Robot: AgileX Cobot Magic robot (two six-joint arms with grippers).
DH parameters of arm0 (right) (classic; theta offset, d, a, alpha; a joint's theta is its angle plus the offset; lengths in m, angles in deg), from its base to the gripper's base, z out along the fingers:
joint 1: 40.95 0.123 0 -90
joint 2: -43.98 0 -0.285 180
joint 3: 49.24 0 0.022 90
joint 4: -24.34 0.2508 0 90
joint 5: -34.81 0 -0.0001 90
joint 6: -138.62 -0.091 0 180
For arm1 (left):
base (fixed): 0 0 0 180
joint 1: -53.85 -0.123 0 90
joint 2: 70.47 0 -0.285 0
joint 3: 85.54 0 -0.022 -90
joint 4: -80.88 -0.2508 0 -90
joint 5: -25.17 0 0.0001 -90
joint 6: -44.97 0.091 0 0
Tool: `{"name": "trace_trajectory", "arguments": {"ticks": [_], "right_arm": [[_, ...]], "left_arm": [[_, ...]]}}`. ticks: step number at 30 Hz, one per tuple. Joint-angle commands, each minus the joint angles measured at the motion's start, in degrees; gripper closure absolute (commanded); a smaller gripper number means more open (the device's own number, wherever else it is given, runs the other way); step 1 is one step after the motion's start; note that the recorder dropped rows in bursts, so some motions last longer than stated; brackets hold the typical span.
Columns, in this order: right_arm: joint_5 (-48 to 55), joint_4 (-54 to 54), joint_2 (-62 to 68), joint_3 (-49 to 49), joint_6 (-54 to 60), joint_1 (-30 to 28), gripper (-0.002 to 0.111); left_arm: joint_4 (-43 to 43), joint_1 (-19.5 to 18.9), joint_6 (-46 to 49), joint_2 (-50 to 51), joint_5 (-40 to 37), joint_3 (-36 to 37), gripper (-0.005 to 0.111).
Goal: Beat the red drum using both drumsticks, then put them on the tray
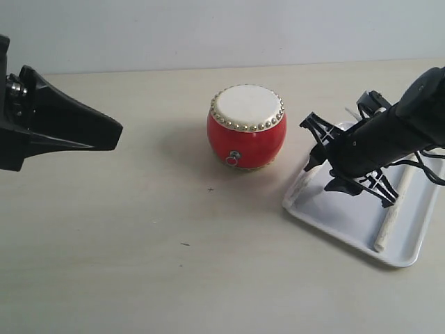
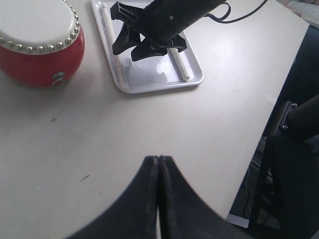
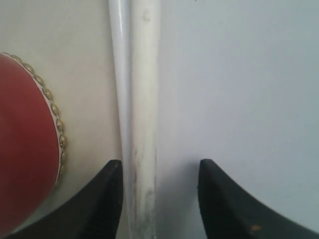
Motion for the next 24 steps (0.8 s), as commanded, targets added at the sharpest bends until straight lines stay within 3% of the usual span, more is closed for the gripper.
{"name": "trace_trajectory", "arguments": {"ticks": [1,18,24], "right_arm": [[-1.1,2.3,0.1,0.4,2.0,0.1,0.062],[-0.3,3.8,0.1,0.4,2.4,0.1,0.062],[-2.9,4.7,0.1,0.4,2.0,2.7,0.062]], "left_arm": [[0.8,-0.2,-0.3,-0.4,0.2,-0.3,0.107],[0.8,-0.2,-0.3,-0.4,1.1,-0.3,0.107],[0.8,-0.2,-0.3,-0.4,1.4,-0.3,0.107]]}}
